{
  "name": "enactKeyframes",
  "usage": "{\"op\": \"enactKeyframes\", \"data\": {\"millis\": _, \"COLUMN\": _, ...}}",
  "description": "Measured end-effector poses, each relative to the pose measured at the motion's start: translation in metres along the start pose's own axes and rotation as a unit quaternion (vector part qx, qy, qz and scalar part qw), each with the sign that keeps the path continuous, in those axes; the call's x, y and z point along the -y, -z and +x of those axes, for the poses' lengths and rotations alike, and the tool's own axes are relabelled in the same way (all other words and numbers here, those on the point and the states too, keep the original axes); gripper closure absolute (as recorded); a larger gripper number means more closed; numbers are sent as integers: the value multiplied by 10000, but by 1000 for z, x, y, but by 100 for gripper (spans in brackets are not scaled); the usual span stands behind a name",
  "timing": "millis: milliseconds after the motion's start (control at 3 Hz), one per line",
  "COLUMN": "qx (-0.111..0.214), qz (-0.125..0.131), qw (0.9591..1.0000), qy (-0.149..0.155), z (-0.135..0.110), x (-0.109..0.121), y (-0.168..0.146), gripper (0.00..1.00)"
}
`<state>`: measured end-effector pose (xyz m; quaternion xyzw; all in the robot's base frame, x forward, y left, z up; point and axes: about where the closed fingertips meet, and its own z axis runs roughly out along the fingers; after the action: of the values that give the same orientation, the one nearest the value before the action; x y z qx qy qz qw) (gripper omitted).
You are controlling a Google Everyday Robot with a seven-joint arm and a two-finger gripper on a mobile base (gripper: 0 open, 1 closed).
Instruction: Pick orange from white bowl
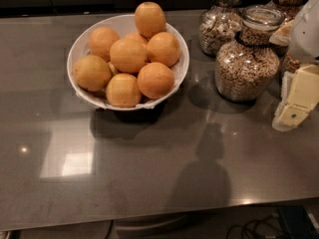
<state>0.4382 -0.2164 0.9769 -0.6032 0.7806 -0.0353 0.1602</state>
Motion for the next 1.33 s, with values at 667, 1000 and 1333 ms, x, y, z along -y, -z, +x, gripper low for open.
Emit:
{"op": "enactKeyframes", "data": {"millis": 667, "qx": 118, "qz": 27, "qw": 9999, "qy": 22, "z": -23, "x": -3, "y": -22, "gripper": 0}}
{"op": "enactKeyframes", "data": {"millis": 1000, "qx": 499, "qz": 50, "qw": 9986, "qy": 187, "z": -63, "x": -4, "y": -41, "gripper": 0}}
{"op": "enactKeyframes", "data": {"millis": 1333, "qx": 502, "qz": 50, "qw": 9986, "qy": 187, "z": -63, "x": -4, "y": -41, "gripper": 0}}
